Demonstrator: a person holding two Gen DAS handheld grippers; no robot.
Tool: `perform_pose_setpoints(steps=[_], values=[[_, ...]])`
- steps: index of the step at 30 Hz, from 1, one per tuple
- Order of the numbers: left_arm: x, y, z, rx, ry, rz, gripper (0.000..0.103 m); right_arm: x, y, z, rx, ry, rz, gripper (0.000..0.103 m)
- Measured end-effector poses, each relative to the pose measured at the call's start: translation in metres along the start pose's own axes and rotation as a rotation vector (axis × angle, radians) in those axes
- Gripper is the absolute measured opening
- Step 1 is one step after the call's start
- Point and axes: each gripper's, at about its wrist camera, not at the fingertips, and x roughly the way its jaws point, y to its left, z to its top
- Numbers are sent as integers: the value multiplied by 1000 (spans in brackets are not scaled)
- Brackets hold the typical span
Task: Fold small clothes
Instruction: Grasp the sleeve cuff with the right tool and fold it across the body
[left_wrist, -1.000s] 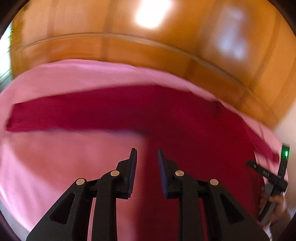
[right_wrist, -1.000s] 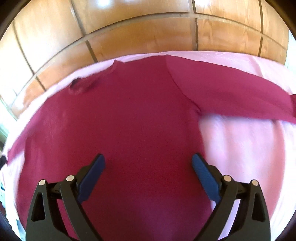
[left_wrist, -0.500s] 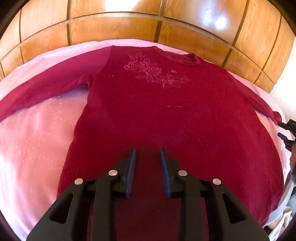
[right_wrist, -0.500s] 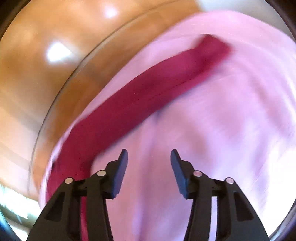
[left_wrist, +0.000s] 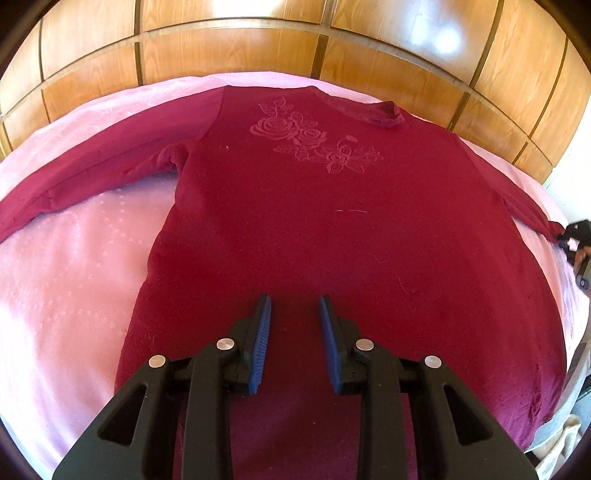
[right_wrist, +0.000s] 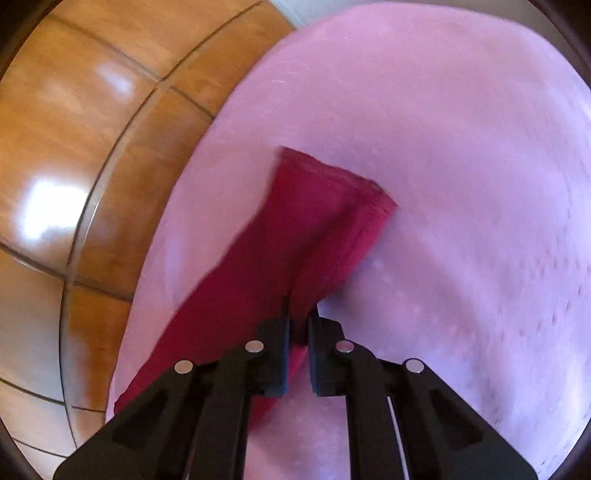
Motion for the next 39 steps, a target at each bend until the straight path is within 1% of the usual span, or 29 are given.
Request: perform_pose_setpoints(steps=[2,4,5,6,7,8,11,13,14,17,19,20,21,24,26,27,28,29,30,32,34,36,38,39], values=[[1,0,0,7,0,-2,26,-17,17,3,-45,-18,68,6],[1,2,0,-5,5,-15,26,-38,45,1,-96,-30,162,6],[1,4,1,-17,11,-24,26,-44,56,-2,-119,-28,198,6],[1,5,2,-28,15,-35,26,-53,76,-7,-160,-23,245,6],[1,9,3,-47,21,-50,26,-59,91,-13,-194,-18,274,6],[1,11,3,-62,23,-62,26,-65,115,-24,-248,-6,314,6],[0,16,7,-92,35,-98,26,-71,161,-56,-346,36,384,6],[-2,18,8,-103,35,-113,26,-71,194,-90,-414,78,429,6],[-4,20,10,-111,32,-123,26,-67,214,-112,-453,110,452,6],[-9,25,13,-137,26,-155,26,-51,254,-159,-535,189,480,6],[-13,29,17,-151,19,-180,26,-36,283,-203,-603,260,496,6],[-16,30,21,-160,11,-198,26,-31,291,-217,-625,281,497,6],[-18,32,24,-164,4,-210,26,-21,304,-238,-657,320,497,6],[-21,35,37,-180,-12,-253,26,6,326,-289,-736,417,489,6],[-21,38,47,-194,-21,-276,26,15,333,-318,-788,458,471,7],[-20,39,53,-199,-24,-290,26,17,334,-333,-818,477,466,13],[-18,40,60,-206,-24,-303,26,18,334,-341,-832,488,472,17],[-17,41,65,-212,-22,-310,38,18,333,-347,-834,500,492,33],[-14,42,71,-225,-26,-312,53,11,329,-349,-833,499,508,50],[-12,44,82,-248,-53,-305,62,2,323,-338,-831,480,530,53],[-4,42,95,-244,-48,-313,62,-10,307,-322,-805,460,552,57],[7,39,107,-247,-40,-315,62,-16,293,-299,-787,426,554,62],[18,35,119,-235,-29,-315,62,-25,269,-280,-766,397,550,64],[25,31,126,-226,-25,-309,62,-33,251,-263,-742,372,537,65]])
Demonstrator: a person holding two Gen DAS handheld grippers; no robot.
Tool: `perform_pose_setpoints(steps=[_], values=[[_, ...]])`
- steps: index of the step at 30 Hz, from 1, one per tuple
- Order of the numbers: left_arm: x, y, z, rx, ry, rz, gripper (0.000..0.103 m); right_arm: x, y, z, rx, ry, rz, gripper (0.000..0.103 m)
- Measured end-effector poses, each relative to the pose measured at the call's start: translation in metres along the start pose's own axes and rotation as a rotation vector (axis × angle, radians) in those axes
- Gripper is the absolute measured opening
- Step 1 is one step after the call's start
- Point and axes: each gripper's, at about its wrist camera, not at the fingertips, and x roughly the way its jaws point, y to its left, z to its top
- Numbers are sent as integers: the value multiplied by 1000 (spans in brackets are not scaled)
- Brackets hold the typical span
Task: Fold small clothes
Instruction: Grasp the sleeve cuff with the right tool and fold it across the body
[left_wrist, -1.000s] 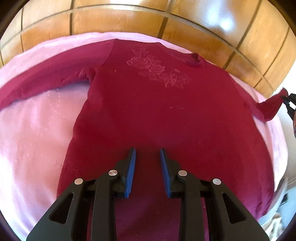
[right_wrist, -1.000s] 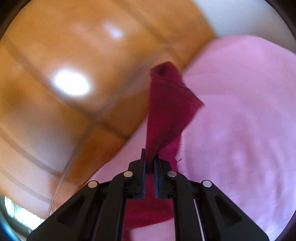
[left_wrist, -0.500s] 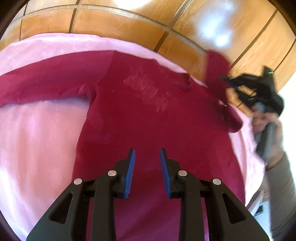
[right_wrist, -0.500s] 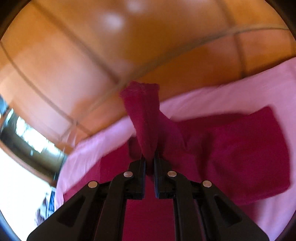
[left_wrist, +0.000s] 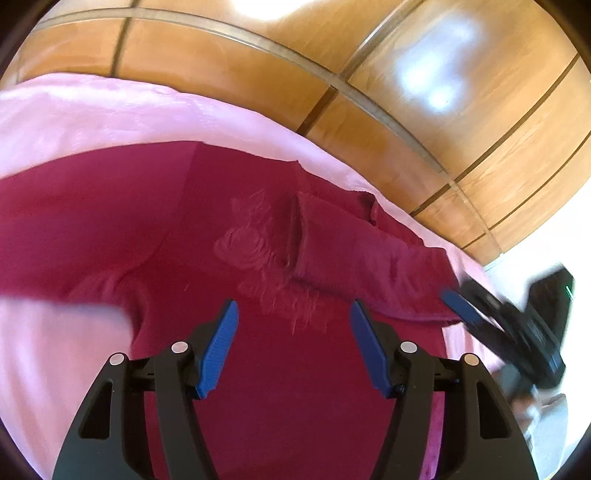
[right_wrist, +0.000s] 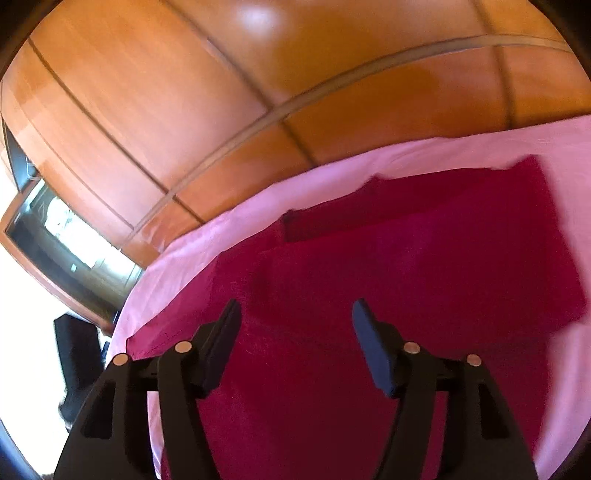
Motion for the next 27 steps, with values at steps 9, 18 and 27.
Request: perform_pose_setpoints(steps=[9,18,27], values=[[83,-16,37,38,92,53,49,-93,-100,-15,207,-151,-181,66],[71,-21,45,56,12,76,6,-63,-88,8,164,-152,-162,55],[76,3,36,112,27,279,6,35,-95,3,74,18,-344,48]])
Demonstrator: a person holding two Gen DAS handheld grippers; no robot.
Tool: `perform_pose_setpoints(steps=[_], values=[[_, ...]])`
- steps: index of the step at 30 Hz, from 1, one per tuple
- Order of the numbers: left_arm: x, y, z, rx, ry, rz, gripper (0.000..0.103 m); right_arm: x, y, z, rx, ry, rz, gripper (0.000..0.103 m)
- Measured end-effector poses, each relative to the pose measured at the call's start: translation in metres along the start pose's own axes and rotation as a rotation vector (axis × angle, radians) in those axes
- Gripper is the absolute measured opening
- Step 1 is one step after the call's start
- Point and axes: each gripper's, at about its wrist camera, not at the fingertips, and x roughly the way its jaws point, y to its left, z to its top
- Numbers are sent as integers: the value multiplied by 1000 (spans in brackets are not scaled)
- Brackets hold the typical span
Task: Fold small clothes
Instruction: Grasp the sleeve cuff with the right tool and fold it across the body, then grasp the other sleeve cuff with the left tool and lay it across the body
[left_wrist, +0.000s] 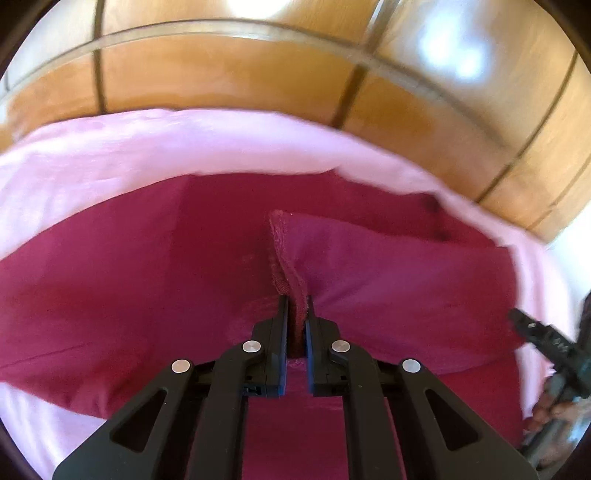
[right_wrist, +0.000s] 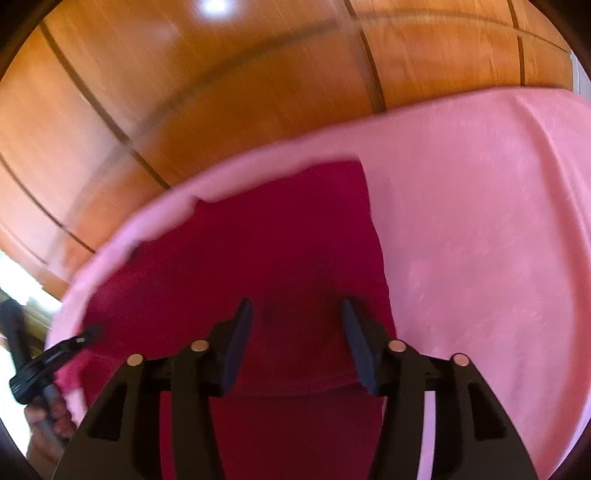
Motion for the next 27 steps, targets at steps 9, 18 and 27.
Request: perform_pose_setpoints(steps=[9,18,27], values=[[-4,4,-12,-13,-4,41,43,12,29,-16,-191,-51,-170,64],[-82,105,-57,-270,-77,8,60,-39,82,-71,-306,-92,-83,90],[-180,267,-125,-606,-253,107,60,-11,108,-141,-429,-61,-147,97]])
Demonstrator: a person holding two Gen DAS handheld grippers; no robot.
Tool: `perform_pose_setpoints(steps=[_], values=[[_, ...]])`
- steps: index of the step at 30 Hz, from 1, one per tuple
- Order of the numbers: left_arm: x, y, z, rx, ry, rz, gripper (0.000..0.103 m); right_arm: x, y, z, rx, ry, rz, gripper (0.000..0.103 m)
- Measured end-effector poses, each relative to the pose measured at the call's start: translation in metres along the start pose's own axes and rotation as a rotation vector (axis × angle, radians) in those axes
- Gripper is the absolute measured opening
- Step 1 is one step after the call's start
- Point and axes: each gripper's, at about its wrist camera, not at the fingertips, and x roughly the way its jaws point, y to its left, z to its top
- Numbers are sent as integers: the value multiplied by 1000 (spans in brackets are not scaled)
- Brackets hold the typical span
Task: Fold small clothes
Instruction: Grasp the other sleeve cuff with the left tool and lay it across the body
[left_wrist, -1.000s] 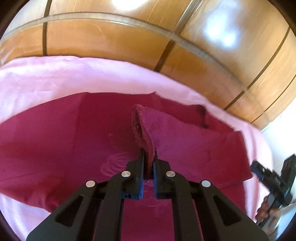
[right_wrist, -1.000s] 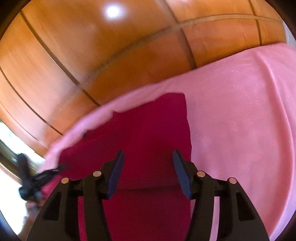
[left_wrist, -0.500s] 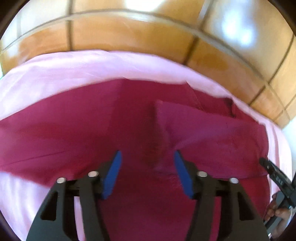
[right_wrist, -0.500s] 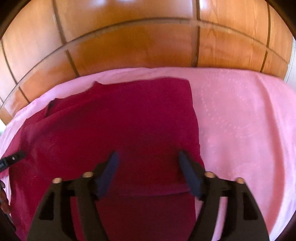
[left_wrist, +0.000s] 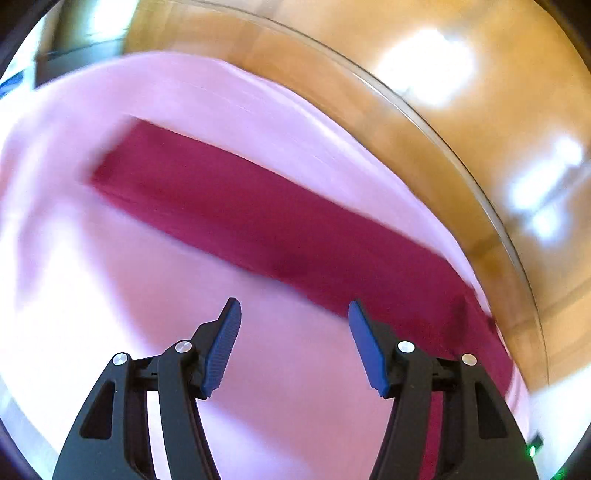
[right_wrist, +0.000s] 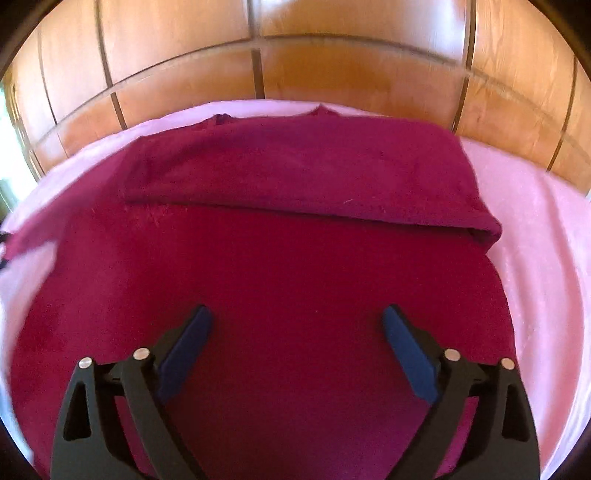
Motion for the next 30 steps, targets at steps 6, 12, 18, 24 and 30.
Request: perform_pose_setpoints(steps=[6,12,18,24,30], values=[[-31,96,39,-255,-99,22,60,0,-5,-1,28,15,8,101],[-21,137,67,-392,-96,-7,47,-2,-4,-2,28,1,7,101],[7,141,80,-419,-42,51,47,-2,-4,-1,27,0,6,101],[19,129,86,-331,-23,109,7,-2,-4,-1,30,-1,9,101],[-12,44,76,-128,-98,-33,7,-2,-4,-1,35,-1,11,101]])
